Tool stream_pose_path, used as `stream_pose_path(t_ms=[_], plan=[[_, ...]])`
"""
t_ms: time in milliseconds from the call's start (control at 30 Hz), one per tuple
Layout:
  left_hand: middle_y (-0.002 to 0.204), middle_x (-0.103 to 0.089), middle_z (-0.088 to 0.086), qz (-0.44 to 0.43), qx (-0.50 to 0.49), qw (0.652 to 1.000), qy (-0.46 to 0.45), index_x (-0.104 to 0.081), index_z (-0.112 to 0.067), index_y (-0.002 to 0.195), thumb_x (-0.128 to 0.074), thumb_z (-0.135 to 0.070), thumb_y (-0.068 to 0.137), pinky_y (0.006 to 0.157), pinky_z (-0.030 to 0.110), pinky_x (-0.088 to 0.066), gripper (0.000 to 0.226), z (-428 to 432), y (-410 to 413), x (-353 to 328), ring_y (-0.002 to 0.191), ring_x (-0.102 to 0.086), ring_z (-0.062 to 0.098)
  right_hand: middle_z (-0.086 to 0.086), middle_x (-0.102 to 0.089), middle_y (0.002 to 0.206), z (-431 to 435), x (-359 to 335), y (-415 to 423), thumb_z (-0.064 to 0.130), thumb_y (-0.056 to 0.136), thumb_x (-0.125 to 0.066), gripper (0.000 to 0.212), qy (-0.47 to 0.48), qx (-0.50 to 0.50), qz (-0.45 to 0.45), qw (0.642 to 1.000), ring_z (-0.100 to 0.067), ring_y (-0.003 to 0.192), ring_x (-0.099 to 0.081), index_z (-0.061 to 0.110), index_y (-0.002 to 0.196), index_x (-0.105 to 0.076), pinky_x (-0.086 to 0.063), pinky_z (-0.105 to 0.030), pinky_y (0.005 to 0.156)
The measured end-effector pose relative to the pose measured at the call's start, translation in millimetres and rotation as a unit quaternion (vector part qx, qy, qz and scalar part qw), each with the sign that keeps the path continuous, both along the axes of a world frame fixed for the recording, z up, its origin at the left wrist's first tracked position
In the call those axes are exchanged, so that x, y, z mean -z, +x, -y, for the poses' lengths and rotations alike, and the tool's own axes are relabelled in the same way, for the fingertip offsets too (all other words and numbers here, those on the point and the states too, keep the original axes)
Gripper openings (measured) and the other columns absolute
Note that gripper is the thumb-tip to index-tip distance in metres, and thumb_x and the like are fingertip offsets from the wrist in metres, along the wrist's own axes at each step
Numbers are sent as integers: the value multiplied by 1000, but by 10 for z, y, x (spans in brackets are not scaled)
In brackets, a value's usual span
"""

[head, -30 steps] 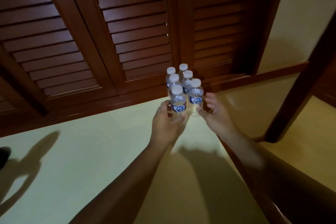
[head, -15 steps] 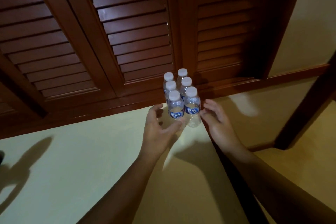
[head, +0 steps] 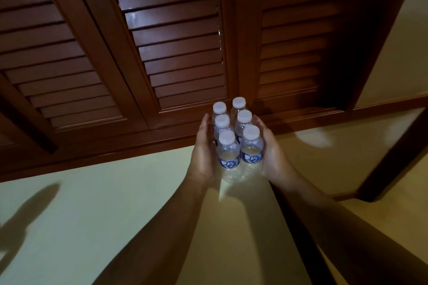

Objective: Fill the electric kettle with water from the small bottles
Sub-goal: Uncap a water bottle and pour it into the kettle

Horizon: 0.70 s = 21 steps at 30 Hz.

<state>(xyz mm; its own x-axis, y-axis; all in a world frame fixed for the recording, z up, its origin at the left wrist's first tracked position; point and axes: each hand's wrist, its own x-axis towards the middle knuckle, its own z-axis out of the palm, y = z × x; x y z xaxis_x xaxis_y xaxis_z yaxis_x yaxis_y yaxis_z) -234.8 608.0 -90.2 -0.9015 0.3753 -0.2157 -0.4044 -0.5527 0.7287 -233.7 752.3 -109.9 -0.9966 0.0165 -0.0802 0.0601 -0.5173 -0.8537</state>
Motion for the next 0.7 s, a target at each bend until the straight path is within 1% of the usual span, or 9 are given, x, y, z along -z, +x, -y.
stream_pose_path(t_ms=[67,233,300,400,467,533,567,633,700], plan=[[166,-42,14,0,17,999,48,-48,-18,158,-56,-68,98,130,52,-24,79,-39,-40,14,154,-40,34,-1,-74,119,14,-18,32,38,109,-33,46,-20,-21,-6,1000,-20,117,-67,37,103,-79,-48,-39,102],[158,-44,5,42,31,994,95,-41,-22,162,-67,-61,96,129,45,-26,81,-122,-100,44,158,-30,24,1,-74,118,11,10,31,32,110,-28,38,-18,-11,-39,999,-15,114,-68,23,125,-62,-55,-27,91],[156,-46,6,43,23,995,91,-43,-21,161,-68,-59,96,129,46,-26,80,-144,-123,55,157,-32,25,-4,-70,127,10,9,25,34,110,-28,41,-26,-22,-40,999,-19,121,-64,19,133,-58,-52,-33,100],[160,-45,7,30,13,996,86,-43,-19,161,-68,-57,96,129,47,-26,79,-168,-131,30,157,-34,27,-7,-68,130,8,-21,16,35,110,-30,42,-37,-25,-22,999,-22,124,-62,18,131,-61,-50,-37,105],[165,-44,11,21,-11,997,68,-47,-17,158,-65,-55,99,129,49,-28,73,-160,-120,31,155,-37,30,-5,-72,123,8,-40,25,37,110,-29,45,-43,-28,-11,999,-19,117,-66,23,119,-71,-53,-34,99],[157,-54,13,11,-43,999,28,-63,-21,147,-60,-53,101,126,51,-34,56,-144,-107,24,147,-51,32,0,-75,116,-3,-63,49,36,110,-27,46,-38,-21,-18,999,-14,109,-69,26,114,-72,-54,-31,97],[153,-59,11,1,-52,999,13,-66,-25,144,-58,-53,102,124,52,-37,51,-136,-88,17,142,-56,31,2,-74,118,-19,-54,59,34,110,-27,42,-25,-6,-23,999,-12,110,-69,25,121,-67,-54,-29,98],[147,-66,2,-20,-78,996,-27,-53,-31,153,-49,-55,106,115,50,-48,53,-90,-25,12,134,-64,25,3,-66,130,-50,-24,99,31,110,-28,39,7,36,-21,999,-11,116,-64,20,139,-51,-54,-23,95],[131,-75,-13,-57,-131,981,-130,-45,-36,155,-39,-55,110,98,39,-57,50,3,52,82,122,-71,12,1,-52,147,-112,84,146,32,109,-30,43,58,76,-11,995,-17,133,-52,20,149,-40,-46,-27,104]])
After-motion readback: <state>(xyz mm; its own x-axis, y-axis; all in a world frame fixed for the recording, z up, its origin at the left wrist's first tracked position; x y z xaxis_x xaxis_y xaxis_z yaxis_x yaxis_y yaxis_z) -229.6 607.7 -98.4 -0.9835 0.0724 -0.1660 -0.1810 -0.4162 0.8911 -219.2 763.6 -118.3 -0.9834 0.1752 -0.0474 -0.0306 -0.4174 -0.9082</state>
